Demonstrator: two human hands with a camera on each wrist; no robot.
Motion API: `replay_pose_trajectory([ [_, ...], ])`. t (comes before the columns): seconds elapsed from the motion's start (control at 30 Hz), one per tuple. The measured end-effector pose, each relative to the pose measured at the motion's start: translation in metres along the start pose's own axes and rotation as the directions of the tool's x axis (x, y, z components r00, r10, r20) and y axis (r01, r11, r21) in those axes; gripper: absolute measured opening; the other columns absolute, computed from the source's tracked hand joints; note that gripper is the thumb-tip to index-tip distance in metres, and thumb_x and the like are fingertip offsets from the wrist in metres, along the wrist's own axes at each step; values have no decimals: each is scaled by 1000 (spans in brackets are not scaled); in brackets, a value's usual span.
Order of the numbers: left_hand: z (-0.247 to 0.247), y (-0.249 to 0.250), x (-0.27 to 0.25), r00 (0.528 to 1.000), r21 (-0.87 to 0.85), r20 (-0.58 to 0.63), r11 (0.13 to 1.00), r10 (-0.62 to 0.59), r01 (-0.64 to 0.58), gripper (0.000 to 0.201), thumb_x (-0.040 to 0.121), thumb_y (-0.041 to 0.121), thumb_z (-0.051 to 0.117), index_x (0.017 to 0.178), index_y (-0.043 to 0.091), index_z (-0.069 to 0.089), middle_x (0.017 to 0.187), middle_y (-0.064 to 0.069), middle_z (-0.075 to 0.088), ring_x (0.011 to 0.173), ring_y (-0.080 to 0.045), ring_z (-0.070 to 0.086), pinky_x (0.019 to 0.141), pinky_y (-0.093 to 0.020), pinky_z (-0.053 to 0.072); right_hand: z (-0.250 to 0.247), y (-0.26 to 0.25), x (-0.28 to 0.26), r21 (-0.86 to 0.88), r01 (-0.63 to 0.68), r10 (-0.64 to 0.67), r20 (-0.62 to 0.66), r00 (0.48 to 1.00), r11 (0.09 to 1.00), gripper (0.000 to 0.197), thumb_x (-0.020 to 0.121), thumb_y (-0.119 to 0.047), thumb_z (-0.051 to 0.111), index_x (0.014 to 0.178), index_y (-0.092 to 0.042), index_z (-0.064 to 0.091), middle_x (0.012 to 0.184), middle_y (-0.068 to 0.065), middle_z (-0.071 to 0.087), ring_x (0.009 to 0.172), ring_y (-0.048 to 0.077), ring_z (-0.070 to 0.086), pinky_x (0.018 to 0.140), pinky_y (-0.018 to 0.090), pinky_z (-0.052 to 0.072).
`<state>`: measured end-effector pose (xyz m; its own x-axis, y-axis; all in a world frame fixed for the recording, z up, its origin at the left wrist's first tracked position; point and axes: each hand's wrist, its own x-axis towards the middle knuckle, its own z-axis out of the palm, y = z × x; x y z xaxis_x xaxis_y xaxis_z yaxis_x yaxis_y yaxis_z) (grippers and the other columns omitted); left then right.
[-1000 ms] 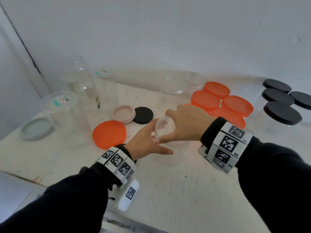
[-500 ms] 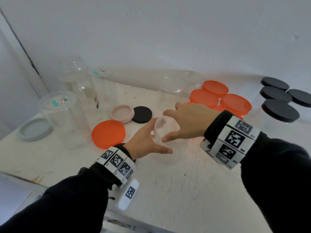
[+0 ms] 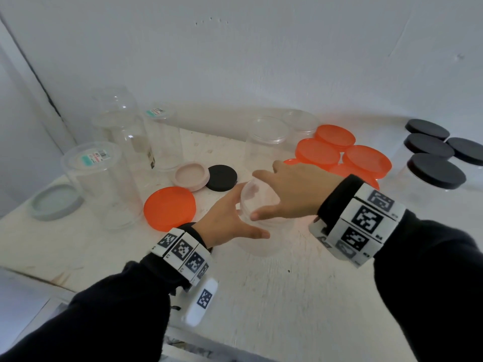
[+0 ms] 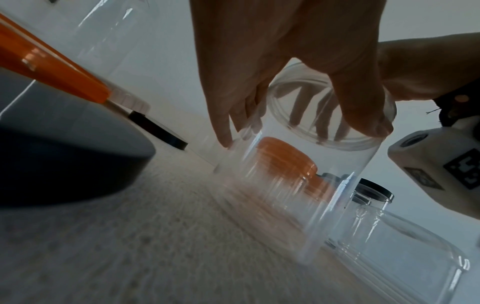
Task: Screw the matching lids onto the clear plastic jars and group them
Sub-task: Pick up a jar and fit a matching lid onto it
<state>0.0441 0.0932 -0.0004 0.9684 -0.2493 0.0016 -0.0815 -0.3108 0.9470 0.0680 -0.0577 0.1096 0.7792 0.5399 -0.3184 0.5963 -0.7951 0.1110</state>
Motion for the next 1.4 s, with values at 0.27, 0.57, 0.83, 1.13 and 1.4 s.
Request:
replay_pose_trajectory([
  [0.27, -1, 1, 1, 1000, -8, -13, 1000, 20, -20, 91, 44, 39, 86, 120, 44, 36, 122, 21, 48, 118, 4, 44, 95, -22, 41, -2, 14, -1, 133, 170, -172, 8, 985, 977, 80, 70, -55, 69, 137, -51, 26, 135, -9, 33, 114, 18, 41, 96, 36, 43],
  [0.57, -2, 2, 1, 999, 14, -14, 999, 49, -49, 88, 48, 26, 89, 118, 42, 39, 118, 19, 51, 113, 7, 46, 90, -17, 42, 18, 17, -1, 78, 147, -133, -160, 978, 986, 79, 65, -74, 57, 135, -44, 36, 126, -3, 43, 105, 18, 45, 89, 33, 44],
  [0.83, -2, 2, 1, 998, 36, -38, 998, 51, -50, 95, 49, 30, 88, 129, 31, 37, 120, 19, 49, 115, 3, 46, 91, -18, 42, 20, 23, -4, 230, 162, -128, -153, 980, 960, 69, 69, -64, 65, 131, -47, 40, 138, -12, 35, 121, 13, 34, 98, 34, 38],
  [1.13, -34, -4, 1, 999, -117, -31, 993, 31, -35, 76, 67, 17, 79, 132, 29, 42, 129, 11, 53, 121, 1, 47, 97, -22, 42, 34, 17, 13, 278, 237, -149, -301, 942, 931, 52, 87, -41, 59, 136, -30, 46, 139, -2, 34, 126, 14, 28, 99, 37, 39],
  [1.4, -46, -1, 20, 983, -46, -176, 997, 59, -68, 47, 76, 19, 75, 117, 31, 54, 113, 11, 60, 105, -3, 58, 85, -21, 48, 46, 17, 35, 305, 259, -81, -492, 867, 917, 37, 88, -13, 61, 125, -13, 60, 128, 12, 53, 118, 30, 48, 92, 44, 45],
])
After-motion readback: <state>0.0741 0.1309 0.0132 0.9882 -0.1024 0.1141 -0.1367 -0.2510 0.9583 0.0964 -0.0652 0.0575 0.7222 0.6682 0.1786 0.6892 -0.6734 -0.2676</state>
